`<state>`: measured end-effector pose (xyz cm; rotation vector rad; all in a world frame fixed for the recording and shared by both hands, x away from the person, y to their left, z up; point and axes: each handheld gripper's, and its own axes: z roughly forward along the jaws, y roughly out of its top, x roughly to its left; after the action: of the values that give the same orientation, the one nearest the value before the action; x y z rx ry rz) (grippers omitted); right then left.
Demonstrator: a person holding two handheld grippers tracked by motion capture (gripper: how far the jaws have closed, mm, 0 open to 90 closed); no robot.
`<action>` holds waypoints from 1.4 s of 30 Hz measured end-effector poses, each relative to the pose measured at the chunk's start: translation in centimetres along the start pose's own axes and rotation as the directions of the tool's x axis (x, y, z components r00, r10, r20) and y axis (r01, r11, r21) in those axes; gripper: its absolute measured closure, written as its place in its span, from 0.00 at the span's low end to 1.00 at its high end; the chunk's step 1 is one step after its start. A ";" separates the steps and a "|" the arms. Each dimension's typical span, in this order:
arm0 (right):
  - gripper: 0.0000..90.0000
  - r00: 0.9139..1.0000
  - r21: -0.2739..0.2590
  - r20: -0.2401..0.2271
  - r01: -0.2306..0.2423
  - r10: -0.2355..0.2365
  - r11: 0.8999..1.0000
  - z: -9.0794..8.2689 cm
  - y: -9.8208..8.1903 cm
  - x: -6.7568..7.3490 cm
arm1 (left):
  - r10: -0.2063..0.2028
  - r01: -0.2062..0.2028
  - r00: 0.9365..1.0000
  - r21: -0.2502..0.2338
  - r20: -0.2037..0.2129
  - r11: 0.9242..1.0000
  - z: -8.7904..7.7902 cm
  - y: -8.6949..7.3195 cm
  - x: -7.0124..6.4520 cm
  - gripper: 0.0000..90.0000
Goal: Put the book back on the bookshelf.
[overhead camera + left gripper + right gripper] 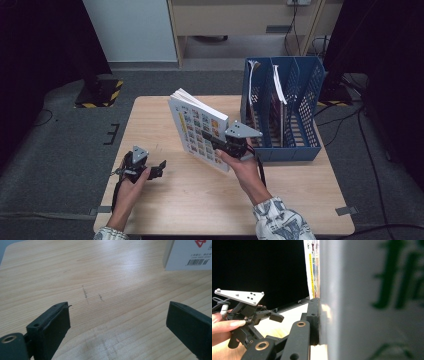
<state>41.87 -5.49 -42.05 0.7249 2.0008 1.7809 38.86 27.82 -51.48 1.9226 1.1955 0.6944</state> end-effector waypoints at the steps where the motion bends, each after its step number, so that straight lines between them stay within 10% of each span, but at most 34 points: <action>1: 0.82 1.000 -0.001 0.001 -0.001 0.001 1.000 0.0 0.0 0.0 | 0.000 0.000 1.000 0.001 0.002 1.000 0.0 0.0 0.0 0.05; 42: 0.82 1.000 -0.026 0.006 -0.008 0.008 1.000 -0.9 1.3 -0.1 | -0.001 0.002 1.000 0.032 -0.008 0.999 0.1 -0.3 0.0 0.06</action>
<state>41.59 -6.17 -40.65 0.7306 1.9691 1.8039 38.80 27.90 -51.76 1.9473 1.2199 0.6865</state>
